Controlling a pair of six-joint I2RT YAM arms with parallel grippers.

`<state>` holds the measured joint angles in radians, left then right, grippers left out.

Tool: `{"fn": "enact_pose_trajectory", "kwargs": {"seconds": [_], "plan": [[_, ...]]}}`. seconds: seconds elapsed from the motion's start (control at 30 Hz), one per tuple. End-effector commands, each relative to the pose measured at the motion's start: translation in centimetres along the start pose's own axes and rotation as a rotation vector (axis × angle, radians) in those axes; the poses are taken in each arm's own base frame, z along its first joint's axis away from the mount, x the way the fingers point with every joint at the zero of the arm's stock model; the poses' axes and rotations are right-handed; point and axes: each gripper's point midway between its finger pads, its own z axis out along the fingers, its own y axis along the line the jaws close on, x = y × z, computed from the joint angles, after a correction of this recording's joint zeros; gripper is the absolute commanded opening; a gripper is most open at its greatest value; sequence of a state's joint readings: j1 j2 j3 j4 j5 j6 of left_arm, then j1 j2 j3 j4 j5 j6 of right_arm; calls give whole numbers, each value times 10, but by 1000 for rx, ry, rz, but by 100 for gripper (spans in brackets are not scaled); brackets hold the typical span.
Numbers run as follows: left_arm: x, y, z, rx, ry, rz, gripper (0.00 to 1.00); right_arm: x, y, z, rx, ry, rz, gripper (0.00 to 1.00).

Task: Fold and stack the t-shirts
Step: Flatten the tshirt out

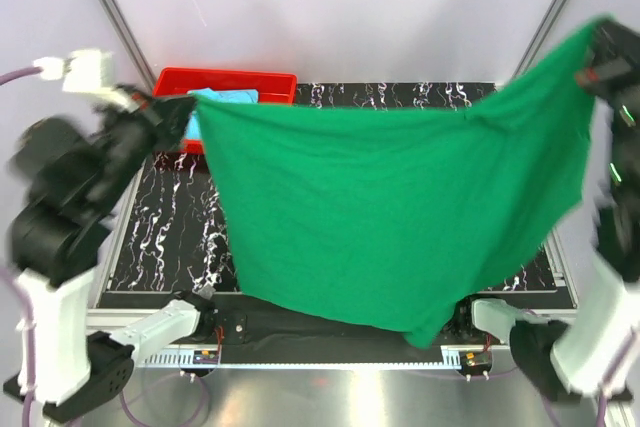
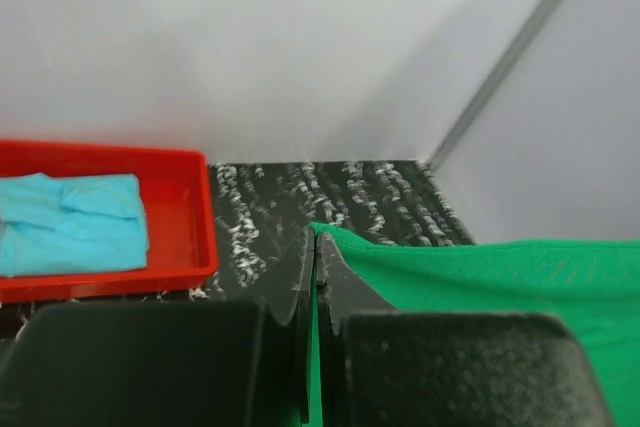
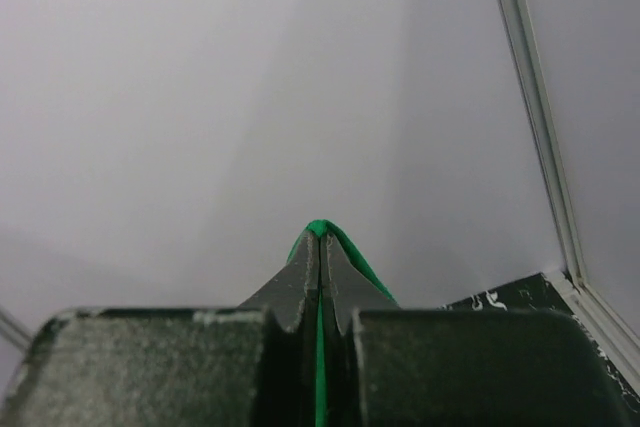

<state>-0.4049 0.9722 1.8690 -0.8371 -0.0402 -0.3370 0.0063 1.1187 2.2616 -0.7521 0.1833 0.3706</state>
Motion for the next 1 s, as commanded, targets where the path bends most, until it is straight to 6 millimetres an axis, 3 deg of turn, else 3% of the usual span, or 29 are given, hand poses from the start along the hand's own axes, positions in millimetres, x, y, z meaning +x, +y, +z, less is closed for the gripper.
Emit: {"fn": "enact_pose_trajectory", "kwargs": {"seconds": [0.0, 0.07, 0.1, 0.13, 0.2, 0.23, 0.27, 0.3, 0.33, 0.37, 0.4, 0.43, 0.5, 0.53, 0.73, 0.97], "plan": [[38, 34, 59, -154, 77, 38, 0, 67, -26, 98, 87, 38, -85, 0], [79, 53, 88, -206, 170, 69, 0, 113, -39, 135, 100, 101, -110, 0], [88, 59, 101, -225, 175, 75, 0, 136, -47, 152, 112, 117, -118, 0], [108, 73, 119, -267, 224, 87, 0, 169, -71, 175, 160, 162, -142, 0], [156, 98, 150, -322, 333, 109, 0, 208, -93, 199, 193, 201, -139, 0], [174, 114, 160, -361, 373, 114, 0, 245, -114, 215, 226, 254, -142, 0], [188, 124, 171, -377, 400, 121, 0, 261, -125, 225, 235, 267, -141, 0], [220, 139, 188, -404, 471, 130, 0, 278, -134, 232, 247, 287, -143, 0], [234, 153, 196, -433, 505, 136, 0, 317, -155, 244, 264, 350, -121, 0], [246, 164, 203, -468, 528, 146, 0, 329, -158, 252, 255, 360, -115, 0], [274, 179, 214, -497, 589, 146, 0, 346, -164, 258, 261, 388, -121, 0], [278, 187, 221, -516, 594, 143, 0, 389, -182, 264, 278, 460, -115, 0], [294, 207, 226, -598, 627, 153, 0, 409, -185, 270, 280, 502, -88, 0], [291, 213, 228, -619, 619, 140, 0, 432, -190, 271, 269, 545, -71, 0], [302, 220, 238, -609, 652, 158, 0, 466, -201, 266, 275, 600, -40, 0], [325, 216, 233, -566, 705, 129, 0, 482, -218, 260, 281, 658, -48, 0]]}}
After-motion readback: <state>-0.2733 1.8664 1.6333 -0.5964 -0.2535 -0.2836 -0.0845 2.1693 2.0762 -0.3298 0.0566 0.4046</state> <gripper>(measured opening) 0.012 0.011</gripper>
